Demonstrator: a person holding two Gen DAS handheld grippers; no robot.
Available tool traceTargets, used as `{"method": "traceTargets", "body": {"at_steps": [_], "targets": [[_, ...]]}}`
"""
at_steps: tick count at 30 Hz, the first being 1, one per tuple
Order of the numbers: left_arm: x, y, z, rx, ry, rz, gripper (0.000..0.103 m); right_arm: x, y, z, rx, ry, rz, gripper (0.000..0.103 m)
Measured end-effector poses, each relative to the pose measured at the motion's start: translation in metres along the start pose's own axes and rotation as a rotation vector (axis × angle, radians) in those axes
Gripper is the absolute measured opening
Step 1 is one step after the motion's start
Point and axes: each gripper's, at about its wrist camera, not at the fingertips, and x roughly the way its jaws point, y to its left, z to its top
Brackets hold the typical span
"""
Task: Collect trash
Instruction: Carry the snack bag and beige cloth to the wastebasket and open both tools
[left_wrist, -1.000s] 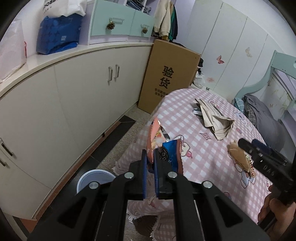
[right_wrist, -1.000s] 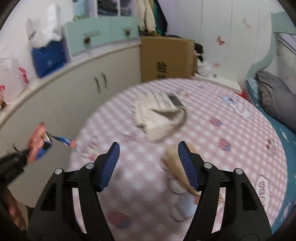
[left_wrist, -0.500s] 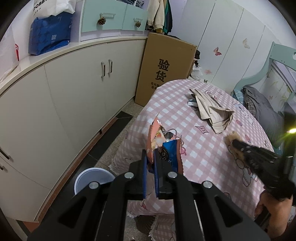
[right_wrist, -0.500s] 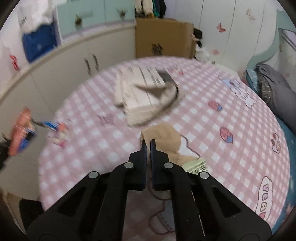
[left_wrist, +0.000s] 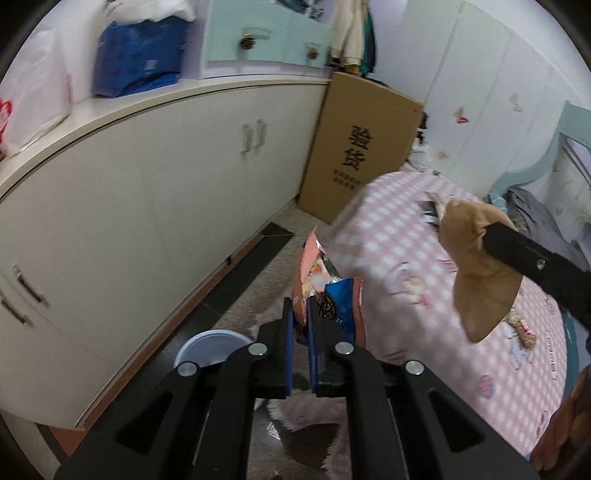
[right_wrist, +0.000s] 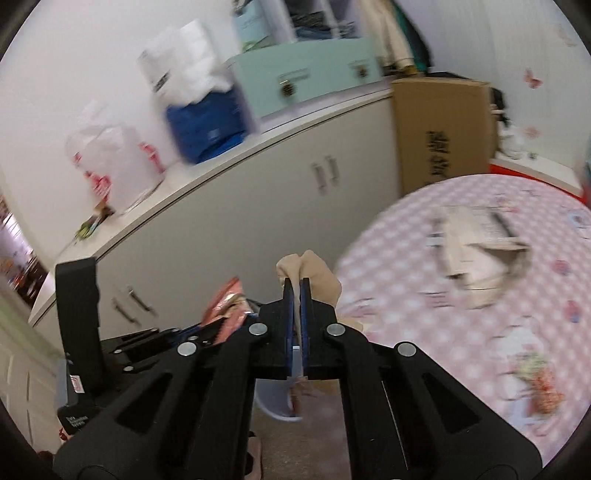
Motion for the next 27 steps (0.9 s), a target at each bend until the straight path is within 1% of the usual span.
{"method": "traceTargets", "body": {"at_steps": [3, 6, 7, 10, 13, 15, 20, 21, 22, 23, 24, 25, 27], "targets": [[0.002, 0.026, -0.004, -0.036, 0.02, 0.055, 0.006, 0.034, 0.028, -0.01, -0.03, 0.047, 0.048, 0.003], [0.005, 0.053, -0.01, -0.075, 0.034, 0.103, 0.006, 0.064, 0.047, -0.019, -0.047, 0.092, 0.071, 0.003], [0.007, 0.063, -0.012, -0.082, 0.039, 0.132, 0.006, 0.078, 0.055, -0.024, -0.054, 0.114, 0.083, 0.003], [0.014, 0.086, -0.017, -0.115, 0.058, 0.195, 0.007, 0.107, 0.069, -0.033, -0.069, 0.155, 0.093, 0.004], [0.022, 0.105, -0.02, -0.137, 0.083, 0.233, 0.007, 0.129, 0.078, -0.043, -0.073, 0.18, 0.097, 0.004], [0.027, 0.114, -0.023, -0.141, 0.102, 0.246, 0.007, 0.143, 0.081, -0.049, -0.071, 0.2, 0.098, 0.005], [0.044, 0.128, -0.033, -0.165, 0.147, 0.243, 0.007, 0.17, 0.08, -0.062, -0.045, 0.27, 0.105, 0.006], [0.047, 0.129, -0.034, -0.168, 0.154, 0.241, 0.007, 0.172, 0.08, -0.064, -0.042, 0.279, 0.105, 0.008], [0.05, 0.13, -0.036, -0.17, 0.163, 0.235, 0.007, 0.175, 0.079, -0.065, -0.038, 0.285, 0.106, 0.014], [0.053, 0.132, -0.037, -0.173, 0.168, 0.231, 0.007, 0.177, 0.079, -0.066, -0.037, 0.289, 0.104, 0.025], [0.055, 0.132, -0.038, -0.174, 0.174, 0.226, 0.007, 0.179, 0.078, -0.066, -0.036, 0.291, 0.1, 0.033], [0.058, 0.132, -0.039, -0.172, 0.181, 0.222, 0.007, 0.179, 0.078, -0.067, -0.037, 0.287, 0.095, 0.047], [0.061, 0.132, -0.04, -0.172, 0.188, 0.22, 0.007, 0.179, 0.08, -0.068, -0.048, 0.283, 0.088, 0.048]]}}
